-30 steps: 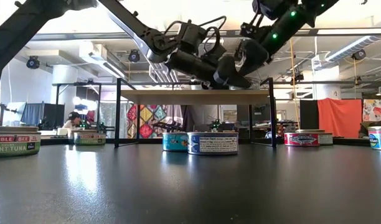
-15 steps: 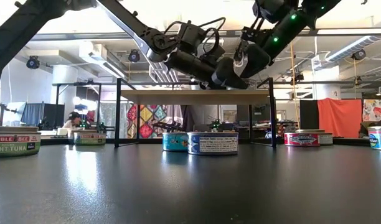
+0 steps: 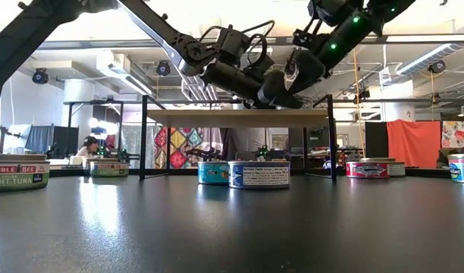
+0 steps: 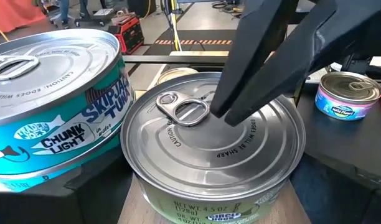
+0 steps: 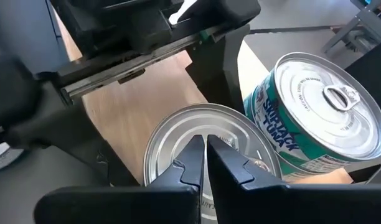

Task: Stack canned seafood by type on shelf
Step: Put the bottom green tuna can on the shelf, then stack the green tuna can on top of the green tuna can on the shelf

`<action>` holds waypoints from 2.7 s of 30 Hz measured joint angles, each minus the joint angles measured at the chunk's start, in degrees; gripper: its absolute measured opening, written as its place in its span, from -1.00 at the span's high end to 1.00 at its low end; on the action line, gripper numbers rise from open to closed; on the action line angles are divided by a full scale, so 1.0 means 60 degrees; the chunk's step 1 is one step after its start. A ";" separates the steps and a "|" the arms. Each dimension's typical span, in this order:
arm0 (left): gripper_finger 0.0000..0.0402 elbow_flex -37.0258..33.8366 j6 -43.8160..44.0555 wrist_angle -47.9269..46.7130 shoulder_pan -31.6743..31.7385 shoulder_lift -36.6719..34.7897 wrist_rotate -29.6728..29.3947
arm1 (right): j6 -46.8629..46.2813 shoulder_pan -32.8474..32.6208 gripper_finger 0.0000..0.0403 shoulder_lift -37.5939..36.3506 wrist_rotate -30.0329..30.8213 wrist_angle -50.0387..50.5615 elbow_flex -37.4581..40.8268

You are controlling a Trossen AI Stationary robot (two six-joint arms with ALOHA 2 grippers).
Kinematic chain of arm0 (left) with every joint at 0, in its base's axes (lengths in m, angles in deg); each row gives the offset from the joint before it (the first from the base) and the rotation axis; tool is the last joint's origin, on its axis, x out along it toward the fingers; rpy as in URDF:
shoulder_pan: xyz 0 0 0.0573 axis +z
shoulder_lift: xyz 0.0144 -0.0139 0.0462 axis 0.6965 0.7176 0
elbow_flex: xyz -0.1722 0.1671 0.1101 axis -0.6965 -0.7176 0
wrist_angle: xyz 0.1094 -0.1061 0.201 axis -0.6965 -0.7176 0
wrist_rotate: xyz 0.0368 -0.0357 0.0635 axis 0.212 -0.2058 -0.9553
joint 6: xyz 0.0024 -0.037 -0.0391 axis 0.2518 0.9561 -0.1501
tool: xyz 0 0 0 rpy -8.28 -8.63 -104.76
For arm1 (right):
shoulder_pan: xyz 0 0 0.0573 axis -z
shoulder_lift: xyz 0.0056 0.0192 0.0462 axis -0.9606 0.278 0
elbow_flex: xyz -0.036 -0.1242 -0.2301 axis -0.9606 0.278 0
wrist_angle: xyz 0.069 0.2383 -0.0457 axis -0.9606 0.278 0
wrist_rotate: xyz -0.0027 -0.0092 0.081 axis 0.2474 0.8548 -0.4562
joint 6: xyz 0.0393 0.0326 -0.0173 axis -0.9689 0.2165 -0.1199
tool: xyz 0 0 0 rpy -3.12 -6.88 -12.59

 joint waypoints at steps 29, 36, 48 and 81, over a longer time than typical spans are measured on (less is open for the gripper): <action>-0.99 -0.0004 0.0231 -0.1350 0.0033 -0.0359 0.0196 | 0.0061 0.0040 0.94 0.0592 0.0008 0.0436 -0.0029; -0.99 -0.0004 0.0145 -0.1935 0.0051 -0.0556 0.0193 | 0.0053 0.0047 0.94 0.0603 0.0007 0.0428 -0.0022; -0.99 -0.0363 0.0178 -0.4268 -0.0114 -0.2387 0.0185 | -0.0145 0.0058 0.94 0.0610 0.0006 0.0379 -0.0004; -0.99 -0.6960 0.1170 0.3687 -0.2667 -0.4149 -0.3574 | 0.0075 -0.0240 0.94 0.0366 -0.0241 0.1767 -0.1908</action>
